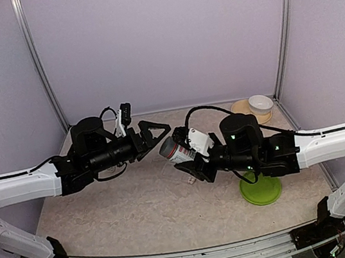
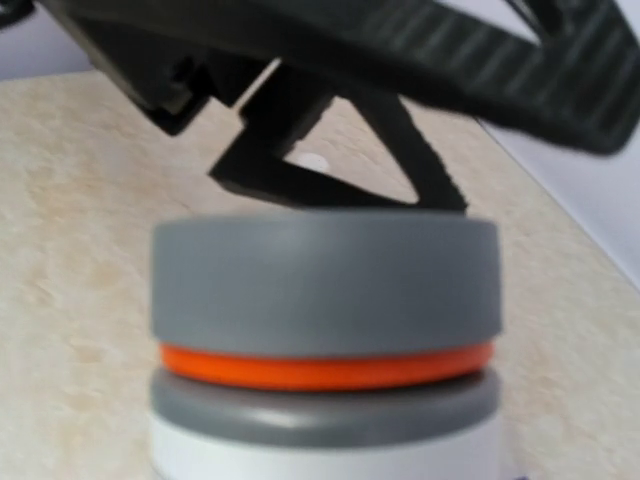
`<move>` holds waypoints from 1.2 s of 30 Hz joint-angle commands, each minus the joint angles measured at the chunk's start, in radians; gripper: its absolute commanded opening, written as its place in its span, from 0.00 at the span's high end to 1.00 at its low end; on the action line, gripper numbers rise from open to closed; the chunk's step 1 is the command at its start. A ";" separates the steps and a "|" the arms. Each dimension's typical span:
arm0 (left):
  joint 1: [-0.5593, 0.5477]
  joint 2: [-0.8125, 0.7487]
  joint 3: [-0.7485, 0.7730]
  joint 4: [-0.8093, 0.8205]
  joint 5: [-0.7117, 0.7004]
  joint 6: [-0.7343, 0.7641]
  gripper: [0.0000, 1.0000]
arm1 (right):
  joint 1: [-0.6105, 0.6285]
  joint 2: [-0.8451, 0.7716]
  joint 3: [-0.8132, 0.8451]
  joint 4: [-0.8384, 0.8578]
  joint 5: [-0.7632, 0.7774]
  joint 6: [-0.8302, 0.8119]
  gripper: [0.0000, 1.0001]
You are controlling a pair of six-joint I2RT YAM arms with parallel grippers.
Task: Sort the pills into containers
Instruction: Screw the lid of the pill bottle onto the pill bottle.
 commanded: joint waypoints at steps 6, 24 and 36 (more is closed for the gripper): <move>-0.003 0.039 0.073 -0.087 0.110 -0.025 0.06 | 0.010 -0.025 -0.009 -0.021 0.124 -0.107 0.79; -0.018 0.087 0.092 -0.063 0.185 -0.038 0.39 | 0.010 -0.010 -0.005 -0.035 0.170 -0.123 0.79; -0.038 0.121 0.115 -0.057 0.239 0.014 0.56 | 0.010 0.013 0.033 -0.101 0.147 -0.098 0.79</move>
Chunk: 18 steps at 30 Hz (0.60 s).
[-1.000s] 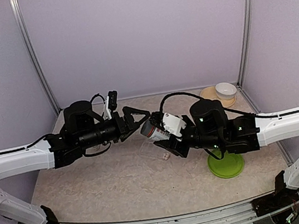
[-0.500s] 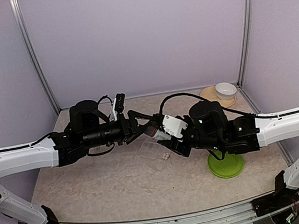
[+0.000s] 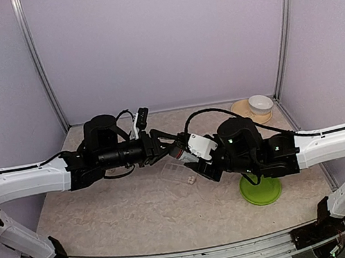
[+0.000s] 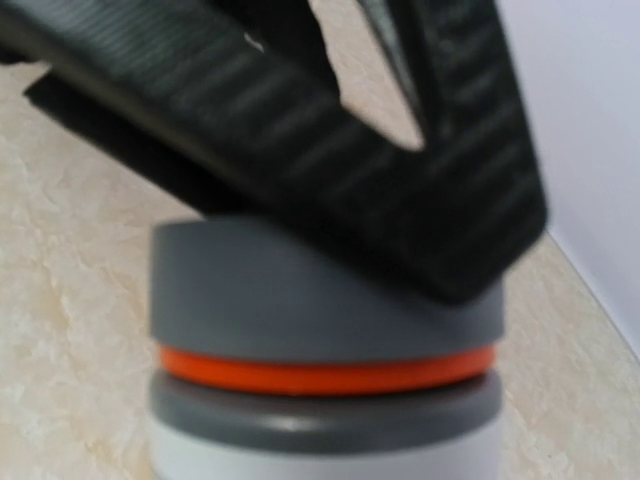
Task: Sort the pills into containers
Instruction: Screw the lid of the pill bottle onto the pill bottle.
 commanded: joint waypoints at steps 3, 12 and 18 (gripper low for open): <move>-0.025 0.027 0.038 0.029 0.088 0.105 0.66 | 0.009 0.010 0.053 -0.032 -0.055 0.050 0.79; -0.034 -0.004 -0.025 0.175 0.239 0.246 0.95 | -0.070 -0.046 0.064 -0.073 -0.341 0.221 0.79; -0.046 -0.017 -0.025 0.183 0.346 0.353 0.98 | -0.148 -0.099 0.054 -0.068 -0.581 0.317 0.79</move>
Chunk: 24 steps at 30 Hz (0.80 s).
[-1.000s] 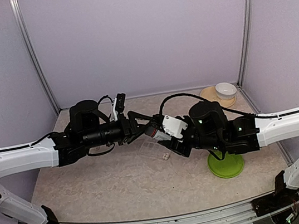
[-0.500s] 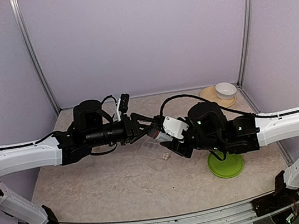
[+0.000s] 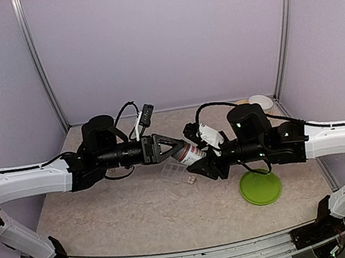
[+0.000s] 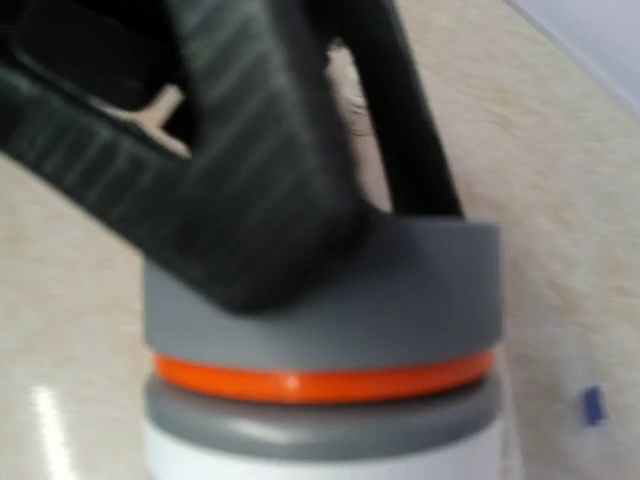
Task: Sort the pills into containers
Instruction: Screw the lid of the pill bottle onto the pill bottle.
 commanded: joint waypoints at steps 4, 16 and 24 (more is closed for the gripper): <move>-0.055 -0.049 -0.009 0.076 0.242 0.220 0.99 | -0.087 -0.054 0.034 0.057 -0.379 0.176 0.79; -0.096 -0.126 0.016 -0.118 0.297 0.516 1.00 | -0.135 -0.025 0.024 0.092 -0.734 0.325 0.78; -0.092 -0.155 -0.014 -0.105 0.241 0.526 1.00 | -0.143 -0.021 0.029 0.093 -0.773 0.331 0.78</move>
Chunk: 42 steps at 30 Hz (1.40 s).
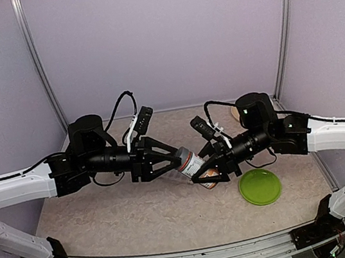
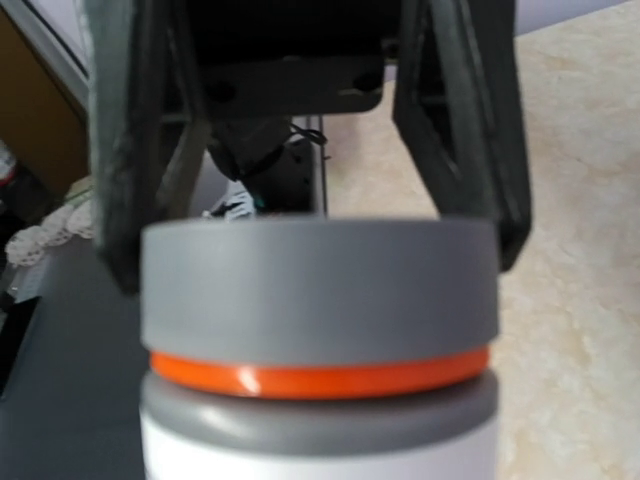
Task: Sort the pills into containers
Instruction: Screw the lid of the pill bottle onto the pill bottle, then pass from the right arm to the left
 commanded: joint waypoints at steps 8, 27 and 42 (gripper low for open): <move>-0.032 -0.006 -0.021 0.057 0.020 0.022 0.40 | -0.019 -0.007 0.023 0.026 0.057 -0.024 0.78; -0.007 0.089 0.047 0.007 -0.055 -0.153 0.53 | -0.015 -0.028 -0.028 0.048 0.335 -0.160 0.79; 0.039 0.061 0.040 -0.015 -0.126 -0.165 0.84 | -0.016 -0.022 -0.034 0.033 0.380 -0.136 0.03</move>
